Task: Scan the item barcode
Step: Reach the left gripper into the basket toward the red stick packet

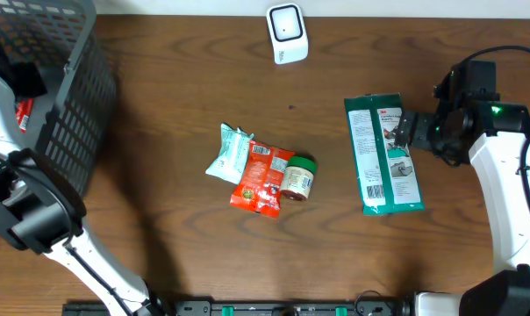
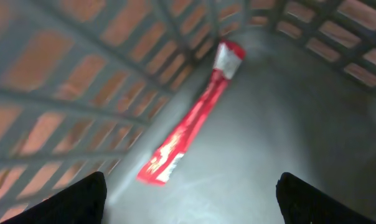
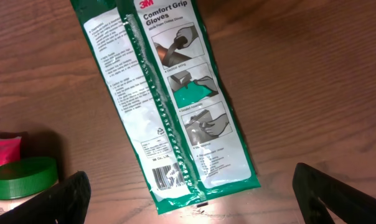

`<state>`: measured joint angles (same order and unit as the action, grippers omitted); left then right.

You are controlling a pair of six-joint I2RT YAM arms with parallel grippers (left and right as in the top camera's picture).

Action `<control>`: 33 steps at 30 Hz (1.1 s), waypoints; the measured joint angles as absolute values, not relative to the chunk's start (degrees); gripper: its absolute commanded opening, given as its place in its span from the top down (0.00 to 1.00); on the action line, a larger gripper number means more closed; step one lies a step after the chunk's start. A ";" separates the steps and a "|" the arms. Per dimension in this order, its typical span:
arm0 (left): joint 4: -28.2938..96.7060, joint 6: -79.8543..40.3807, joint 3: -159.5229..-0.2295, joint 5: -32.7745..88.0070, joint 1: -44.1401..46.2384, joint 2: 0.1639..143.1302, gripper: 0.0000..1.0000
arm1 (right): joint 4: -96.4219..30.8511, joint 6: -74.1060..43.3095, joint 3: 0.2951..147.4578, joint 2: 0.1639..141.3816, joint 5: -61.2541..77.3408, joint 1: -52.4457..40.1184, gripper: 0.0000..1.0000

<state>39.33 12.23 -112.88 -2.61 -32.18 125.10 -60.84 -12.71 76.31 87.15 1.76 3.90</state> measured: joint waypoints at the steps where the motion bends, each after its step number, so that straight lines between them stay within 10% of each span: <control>1: 38.68 13.04 -112.88 -1.21 -32.47 125.62 0.13 | -60.84 -12.71 76.31 87.15 1.76 3.90 0.01; 25: 32.49 19.79 -112.88 14.94 -37.41 133.71 0.04 | -60.84 -12.71 76.31 87.15 1.76 3.90 0.01; 33: 33.34 20.51 -113.12 15.55 -37.47 137.10 0.17 | -60.82 -12.71 76.31 87.15 1.74 3.90 0.01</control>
